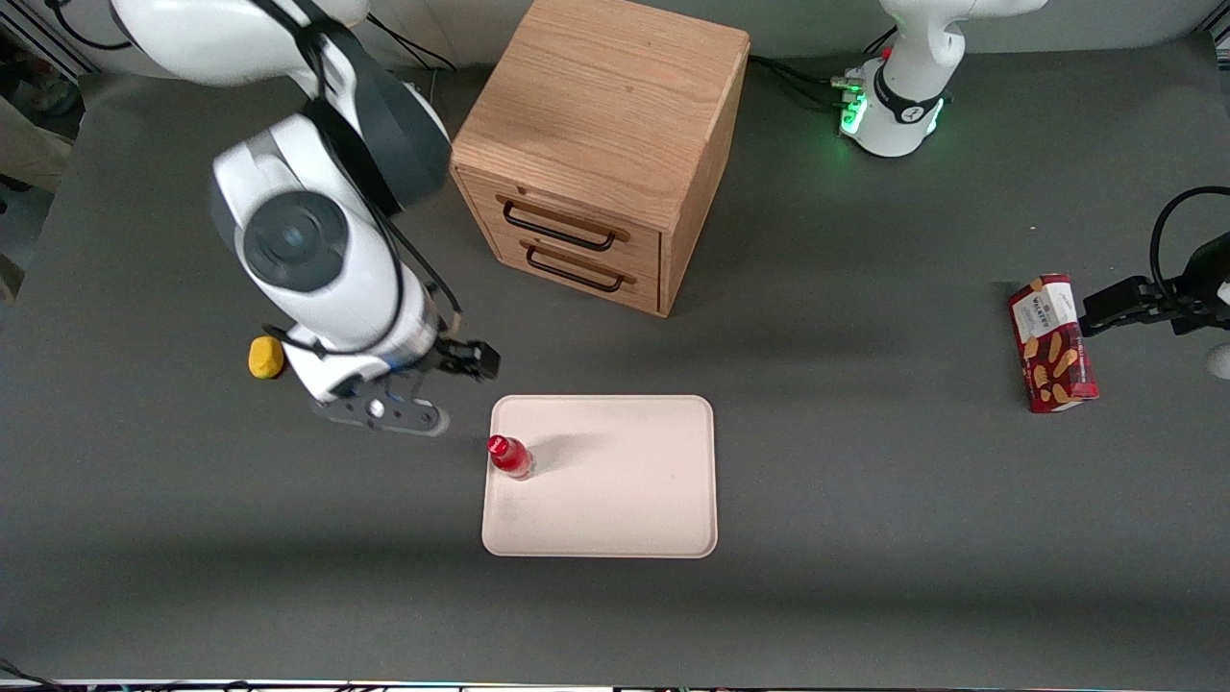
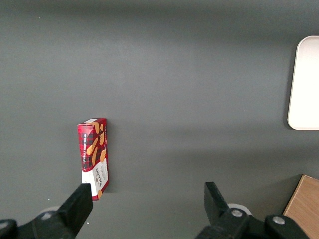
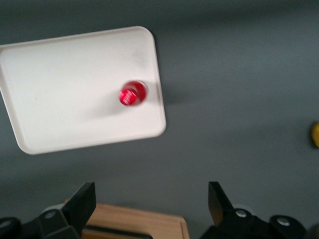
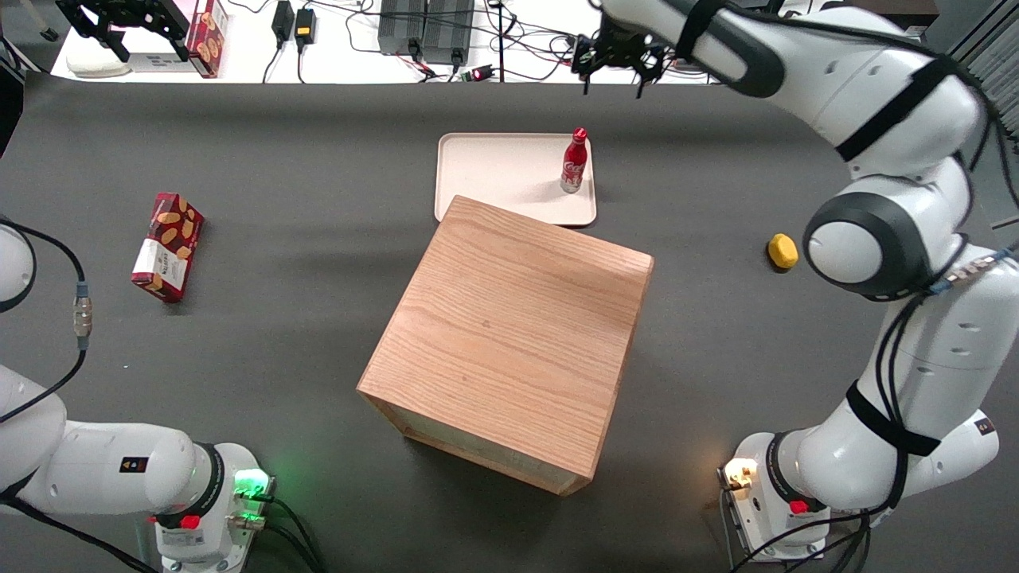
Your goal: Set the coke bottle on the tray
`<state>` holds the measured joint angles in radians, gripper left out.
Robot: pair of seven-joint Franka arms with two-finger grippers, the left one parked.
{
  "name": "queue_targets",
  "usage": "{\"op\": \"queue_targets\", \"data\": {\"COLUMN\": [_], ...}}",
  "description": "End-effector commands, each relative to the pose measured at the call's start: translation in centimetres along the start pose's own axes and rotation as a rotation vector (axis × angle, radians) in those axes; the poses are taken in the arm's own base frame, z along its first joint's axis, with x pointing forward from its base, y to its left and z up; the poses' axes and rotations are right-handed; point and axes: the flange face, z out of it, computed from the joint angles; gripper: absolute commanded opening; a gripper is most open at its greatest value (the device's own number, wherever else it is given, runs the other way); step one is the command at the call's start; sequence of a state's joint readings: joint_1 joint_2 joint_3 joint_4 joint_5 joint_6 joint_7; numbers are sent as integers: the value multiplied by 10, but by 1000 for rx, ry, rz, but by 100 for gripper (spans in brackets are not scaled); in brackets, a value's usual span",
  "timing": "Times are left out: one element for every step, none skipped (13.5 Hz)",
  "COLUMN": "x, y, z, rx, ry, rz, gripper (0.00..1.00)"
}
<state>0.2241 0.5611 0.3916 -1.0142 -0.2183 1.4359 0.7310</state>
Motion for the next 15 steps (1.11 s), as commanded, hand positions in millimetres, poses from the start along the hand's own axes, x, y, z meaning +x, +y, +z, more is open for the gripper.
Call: {"op": "queue_targets", "data": {"x": [-26,-33,-40,-46,-51,-57,-60,-61,-57,-50,-40,-36,-33,-32,-30], "y": [45,65,89,109,128,144,159,175,199,221,246,267,286,297,307], "z": [-45,-57,-71,-80,-86,-93,-97,-100,-100,-98,-93,-92,-94,-93,-94], "rx": [-34,-45,-26,-11,-8,-17,-26,-33,-37,-21,5,36,49,51,54], "ry": [-28,-34,-38,-44,-42,-33,-27,-24,-28,-39,-51,-55,-43,-37,-35], "rz": [-51,-90,-118,-141,-165,-188,-212,-232,-238,-245,-236,-236,-231,-233,-221], "gripper": [100,100,100,100,100,100,100,100,100,100,100,100,100,100,100]}}
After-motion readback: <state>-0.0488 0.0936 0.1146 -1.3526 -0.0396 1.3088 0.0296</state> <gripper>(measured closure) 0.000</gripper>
